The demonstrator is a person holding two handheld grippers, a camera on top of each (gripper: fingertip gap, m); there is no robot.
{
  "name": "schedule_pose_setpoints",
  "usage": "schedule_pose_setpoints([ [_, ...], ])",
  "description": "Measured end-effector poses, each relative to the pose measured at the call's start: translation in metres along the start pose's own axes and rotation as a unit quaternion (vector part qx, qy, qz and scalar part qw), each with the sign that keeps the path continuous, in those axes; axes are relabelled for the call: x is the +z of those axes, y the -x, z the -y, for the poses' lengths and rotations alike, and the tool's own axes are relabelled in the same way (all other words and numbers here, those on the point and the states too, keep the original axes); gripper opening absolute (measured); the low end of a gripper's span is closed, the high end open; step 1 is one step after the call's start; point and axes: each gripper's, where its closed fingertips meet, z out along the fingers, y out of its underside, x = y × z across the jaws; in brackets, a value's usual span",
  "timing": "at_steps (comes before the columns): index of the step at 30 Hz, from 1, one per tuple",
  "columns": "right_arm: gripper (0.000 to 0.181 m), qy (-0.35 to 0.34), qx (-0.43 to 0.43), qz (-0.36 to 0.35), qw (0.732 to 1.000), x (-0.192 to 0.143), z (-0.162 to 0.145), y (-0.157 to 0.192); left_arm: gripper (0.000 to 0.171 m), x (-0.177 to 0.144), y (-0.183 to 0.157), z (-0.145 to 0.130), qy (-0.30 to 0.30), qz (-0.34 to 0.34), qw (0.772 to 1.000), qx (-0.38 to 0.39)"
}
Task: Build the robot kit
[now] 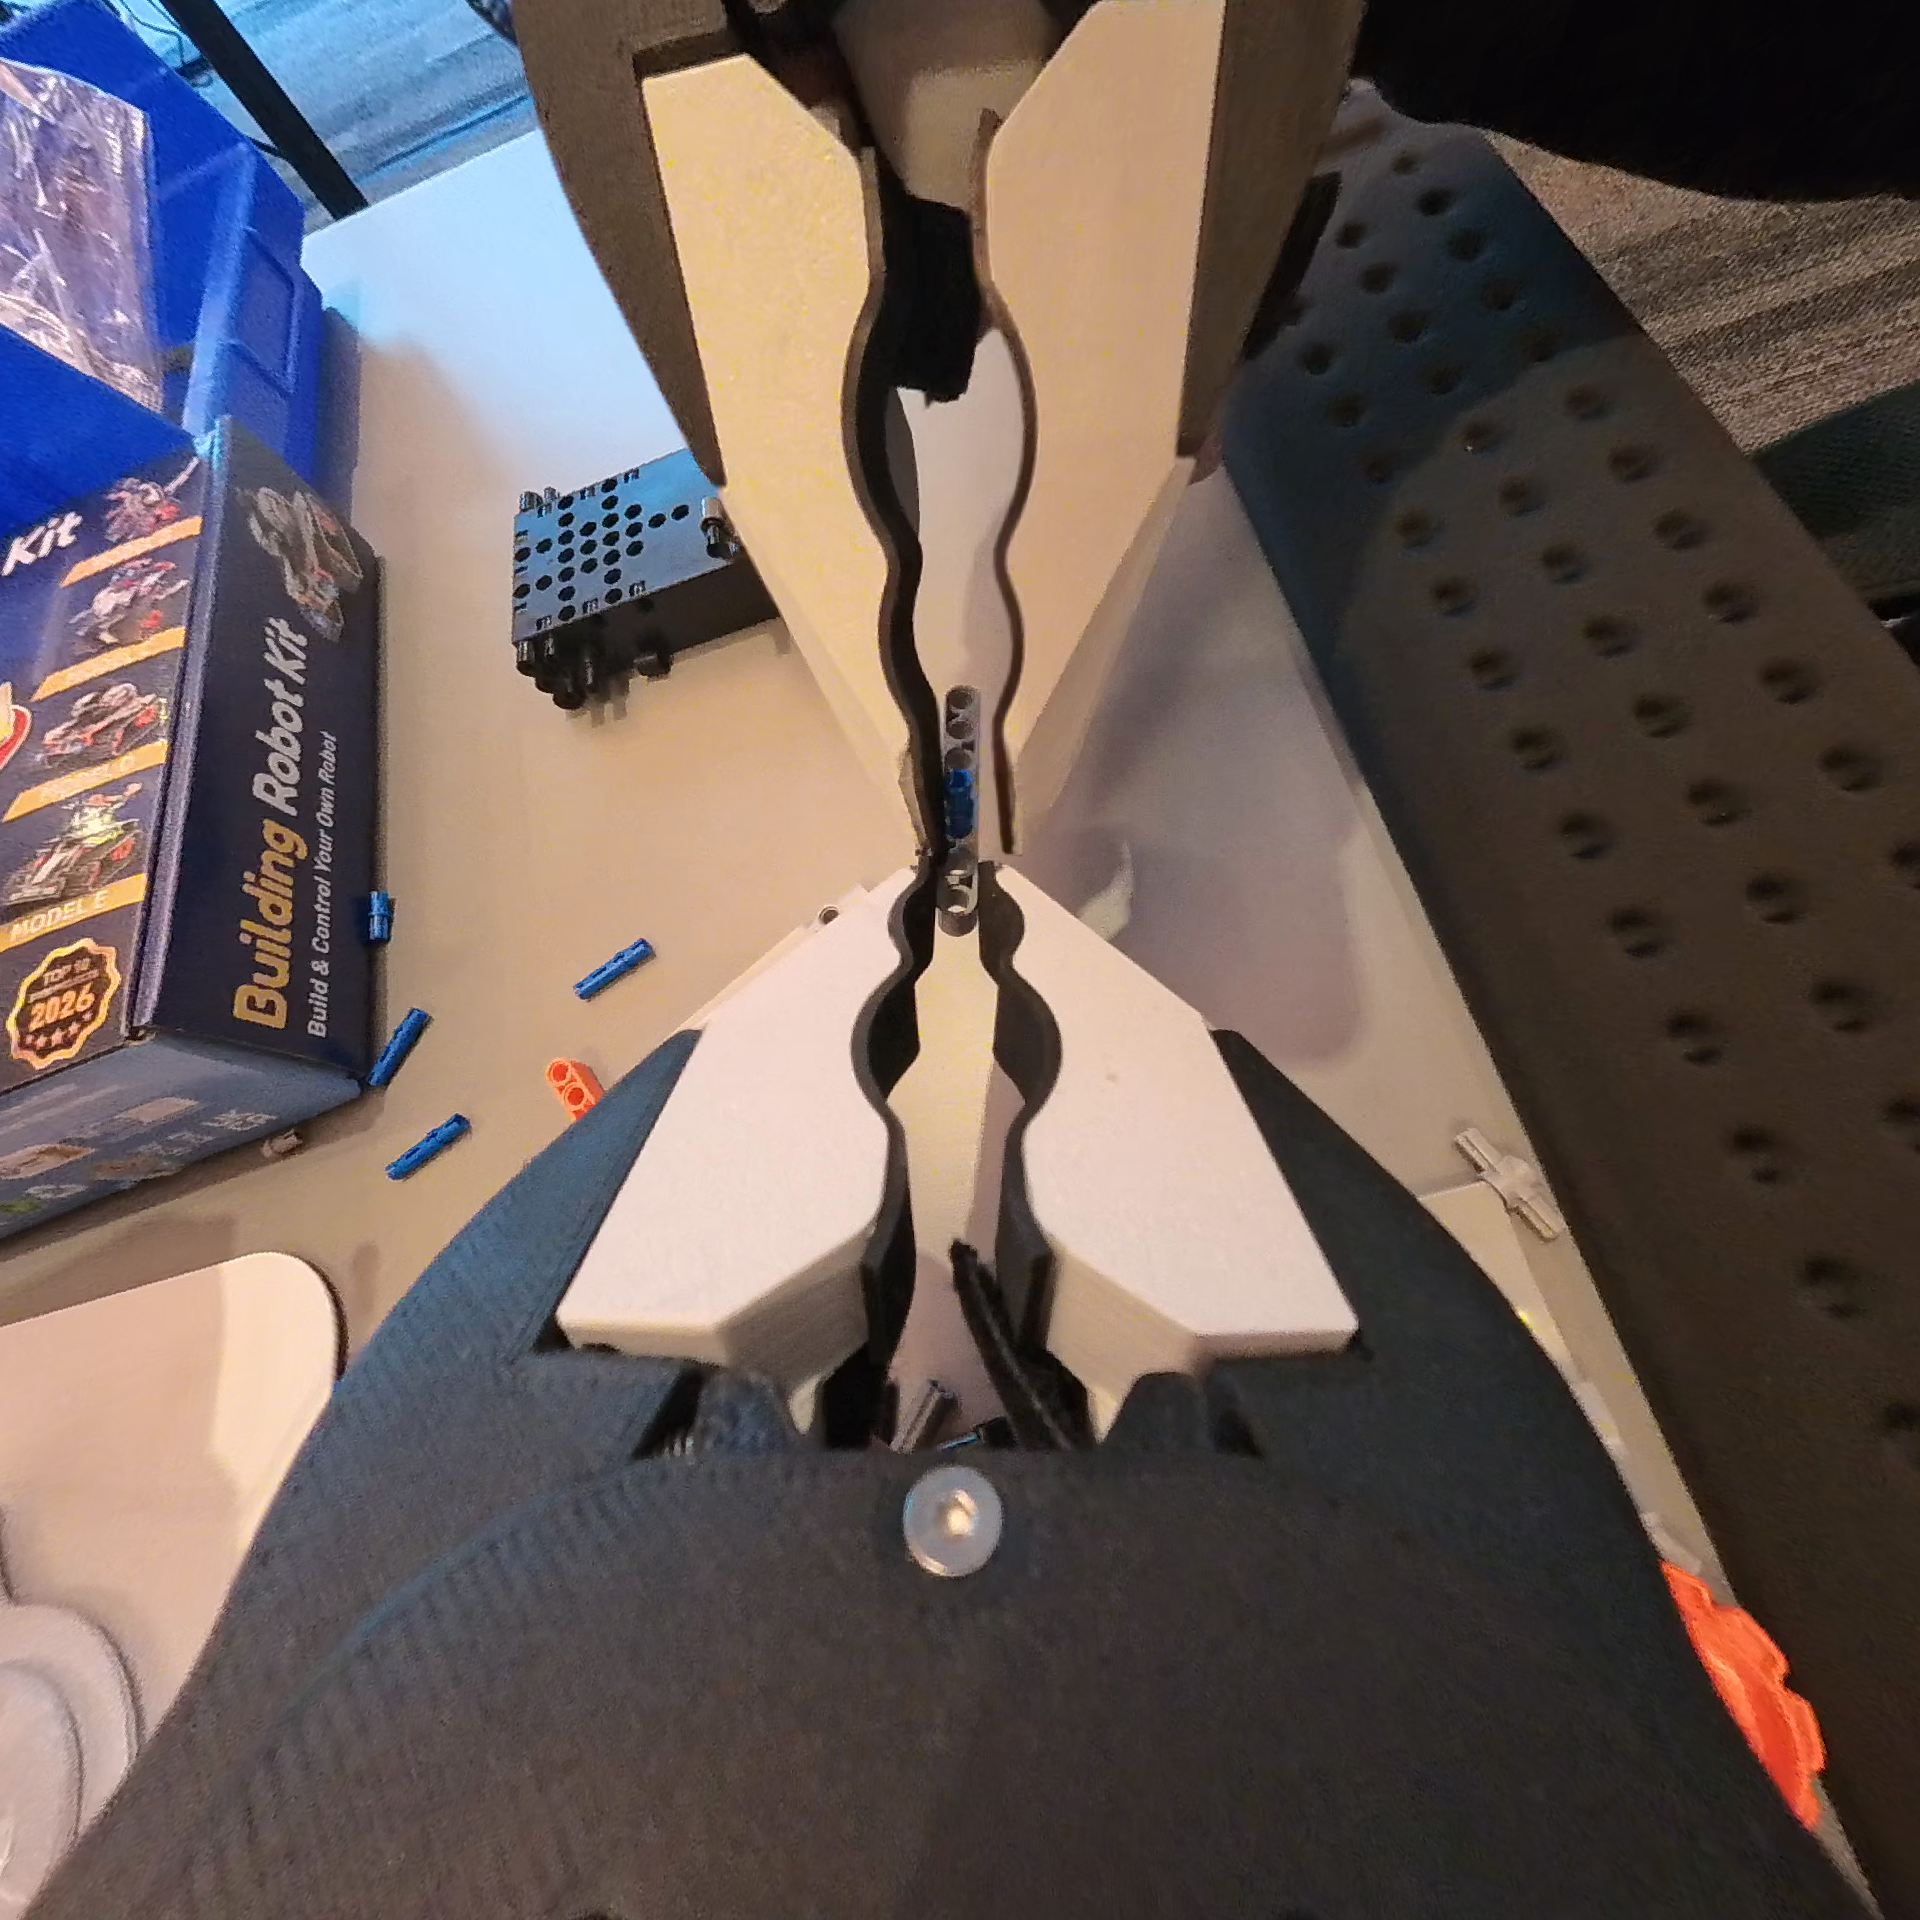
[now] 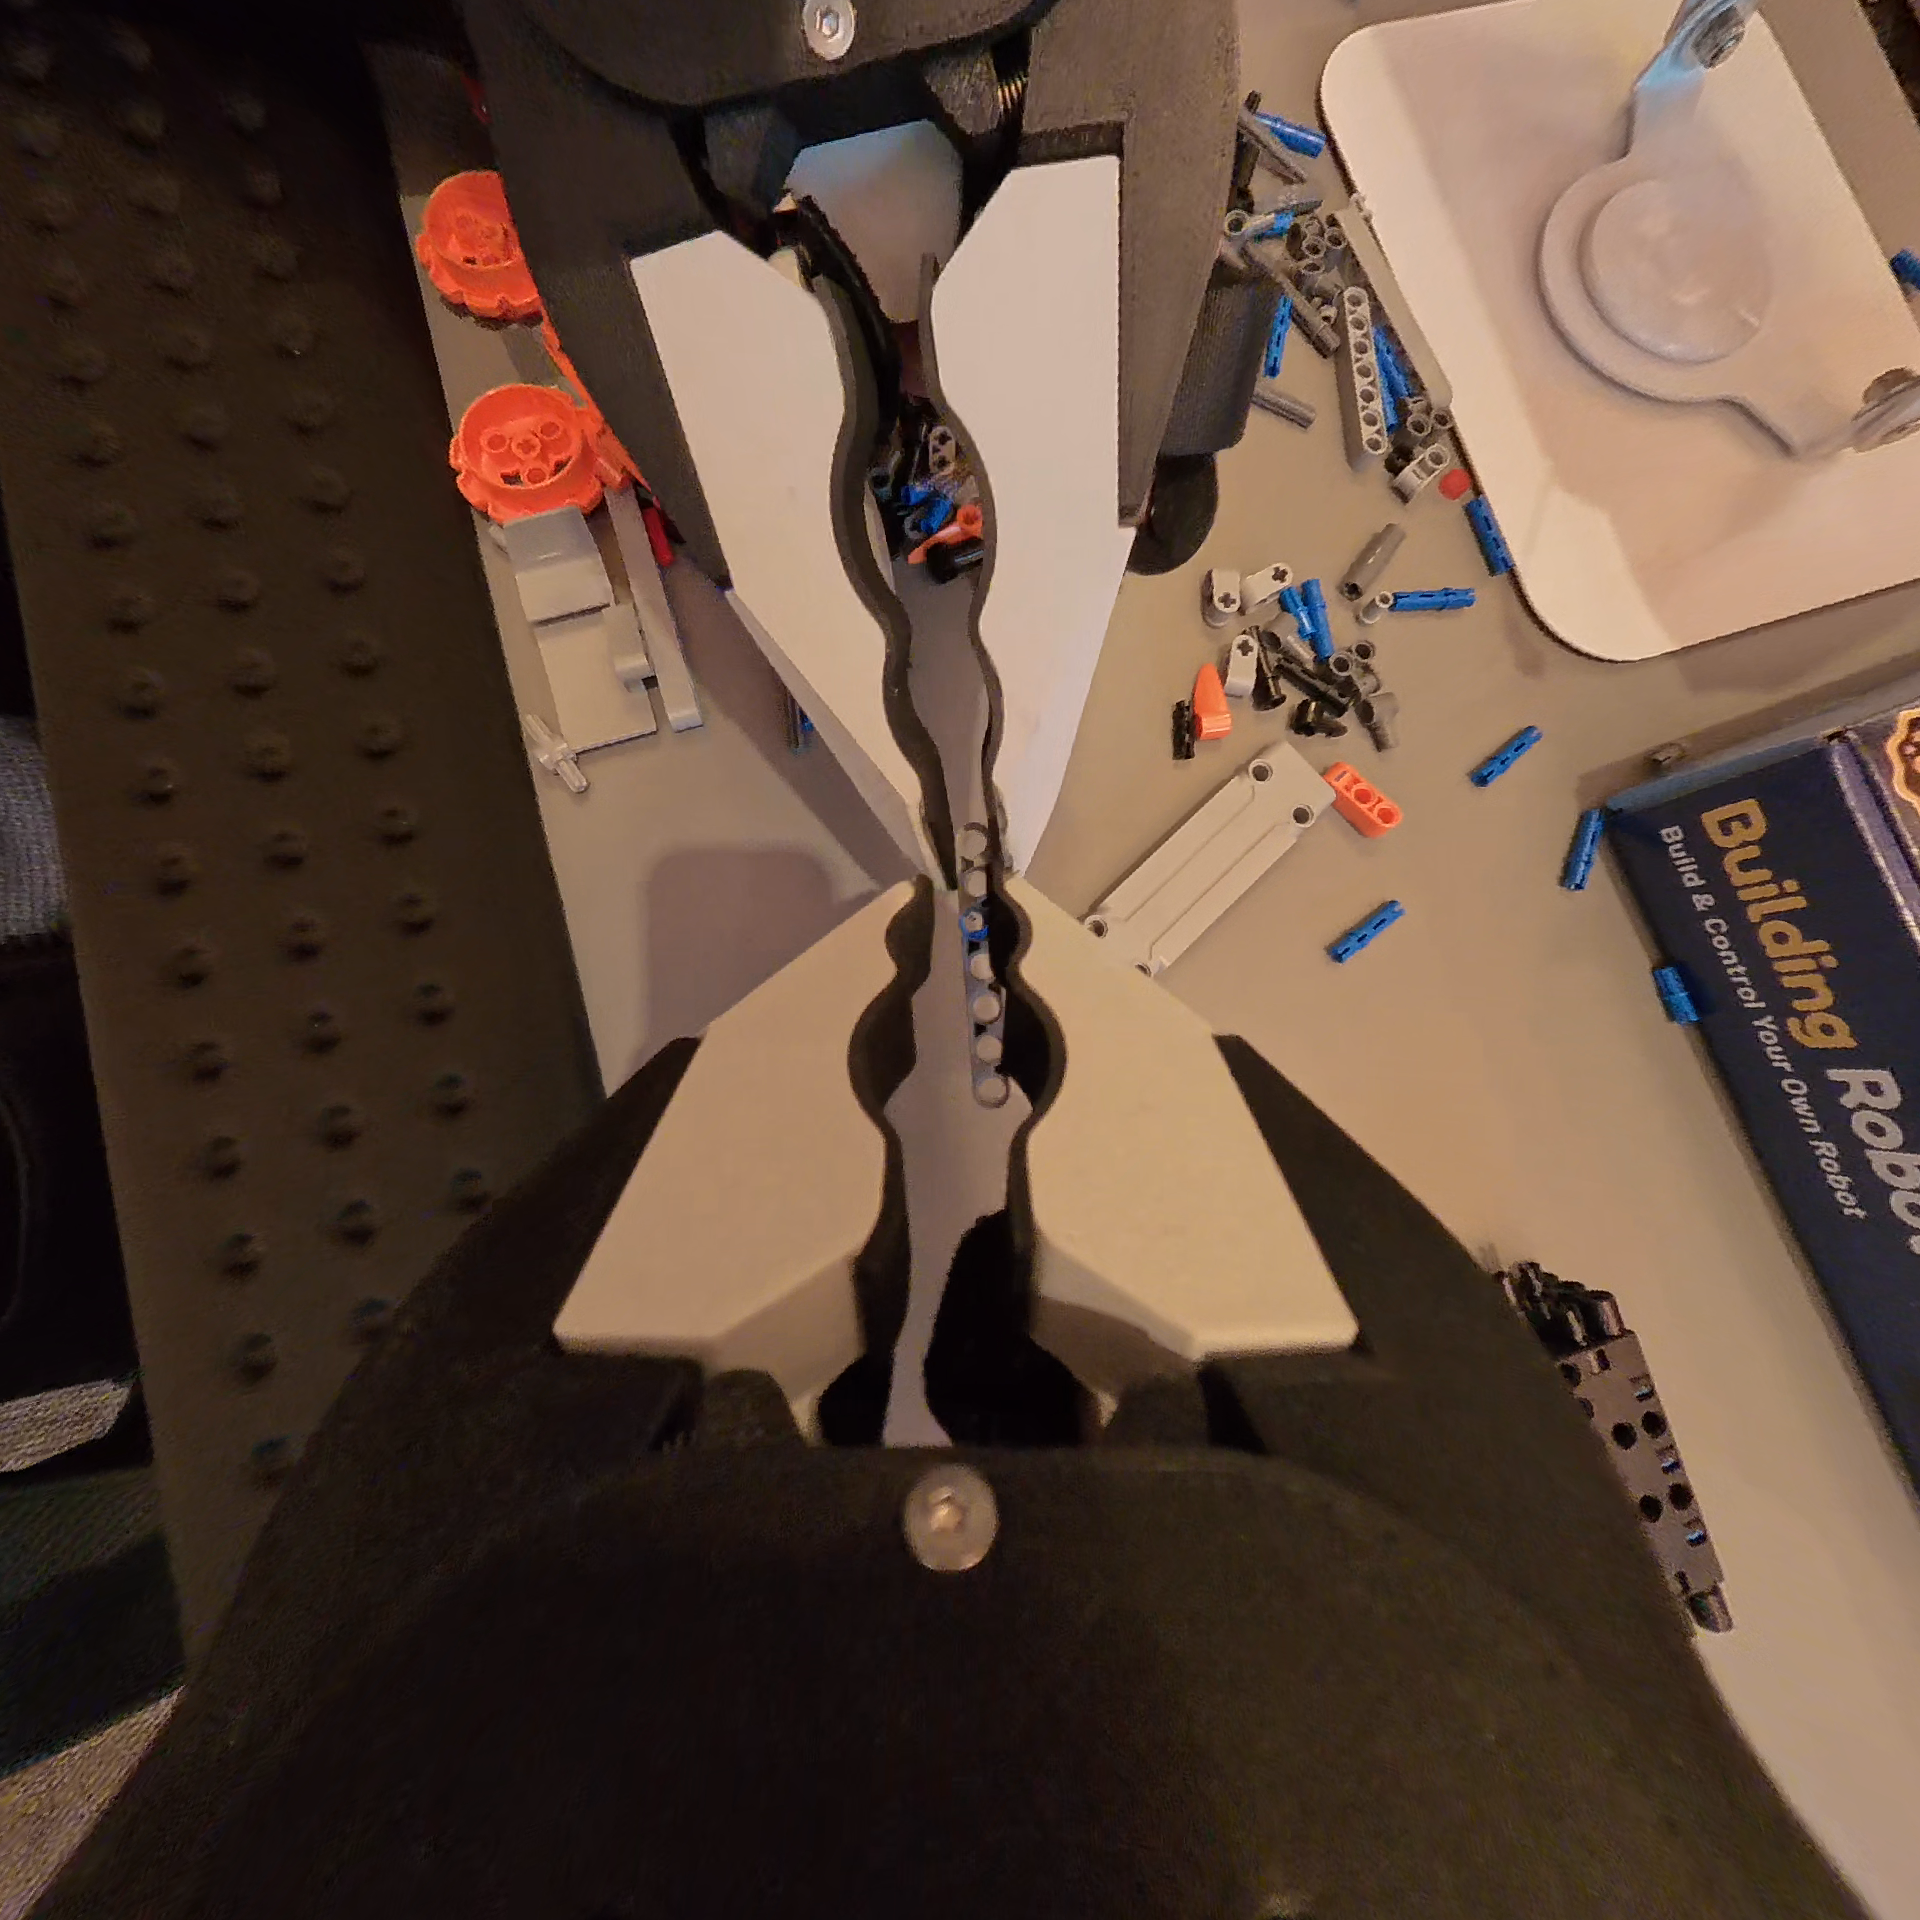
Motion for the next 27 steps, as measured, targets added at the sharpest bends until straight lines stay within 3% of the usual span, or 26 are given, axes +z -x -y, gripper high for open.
schedule_pose_setpoints([
  [10,0.002,-0.034,0.002,-0.034,0.999,-0.006,0.004,-0.009,0.005,-0.003,0.007,0.005,-0.016,0.007,1.000,-0.011],
  [15,0.002,-0.070,0.032,-0.057,0.995,-0.015,0.001,-0.022,0.026,-0.017,0.025,-0.001,-0.004,0.026,1.000,-0.012],
  [20,0.002,-0.074,0.073,-0.078,0.992,-0.021,-0.010,-0.028,0.036,-0.031,0.063,-0.031,0.084,0.066,0.994,0.024],
  [27,0.002,-0.049,0.093,-0.090,0.990,-0.006,-0.028,-0.025,0.048,-0.010,0.068,-0.059,0.169,0.007,0.982,0.079],
])
